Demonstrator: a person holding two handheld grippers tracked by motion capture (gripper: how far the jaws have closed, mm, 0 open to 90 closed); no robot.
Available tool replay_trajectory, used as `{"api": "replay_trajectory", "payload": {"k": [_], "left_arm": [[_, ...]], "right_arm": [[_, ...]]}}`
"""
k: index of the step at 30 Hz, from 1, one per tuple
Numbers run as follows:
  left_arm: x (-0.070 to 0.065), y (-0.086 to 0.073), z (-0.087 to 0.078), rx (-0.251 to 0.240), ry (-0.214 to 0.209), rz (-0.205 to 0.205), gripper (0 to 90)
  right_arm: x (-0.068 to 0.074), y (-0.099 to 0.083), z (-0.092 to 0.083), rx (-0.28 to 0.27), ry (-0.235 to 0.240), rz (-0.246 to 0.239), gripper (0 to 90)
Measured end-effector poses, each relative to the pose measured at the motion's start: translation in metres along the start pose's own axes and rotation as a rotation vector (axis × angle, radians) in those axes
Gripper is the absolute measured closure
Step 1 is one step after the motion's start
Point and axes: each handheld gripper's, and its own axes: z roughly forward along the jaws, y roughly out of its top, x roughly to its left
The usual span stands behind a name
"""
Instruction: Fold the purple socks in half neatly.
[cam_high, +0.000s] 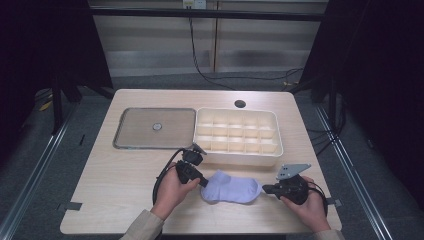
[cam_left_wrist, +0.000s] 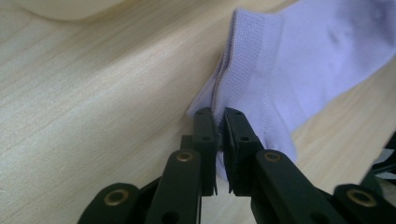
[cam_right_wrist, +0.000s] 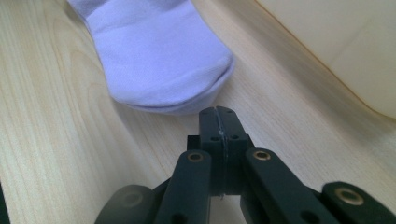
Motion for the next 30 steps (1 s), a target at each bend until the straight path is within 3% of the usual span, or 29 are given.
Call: {"api": "replay_trajectory", "payload": {"k": [11,14,30], "left_arm": [[-0.020,0.009,-0.016,0.000,-0.054,0.057,84.1],[-0.023,0.011,-0.017,-0.005,-0.066,0.056,84.2],[-0.040,0.017,-0.021,-0.015,-0.082,0.082,84.4]], "right_arm": [[0.005,0.004,0.002,0.013,0.002,-0.017,90.0],[0.004,0.003,0.003,0.011,0.010,-0.009,90.0],[0.008,0.007,0.010,0.031,0.021,-0.028,90.0]]}}
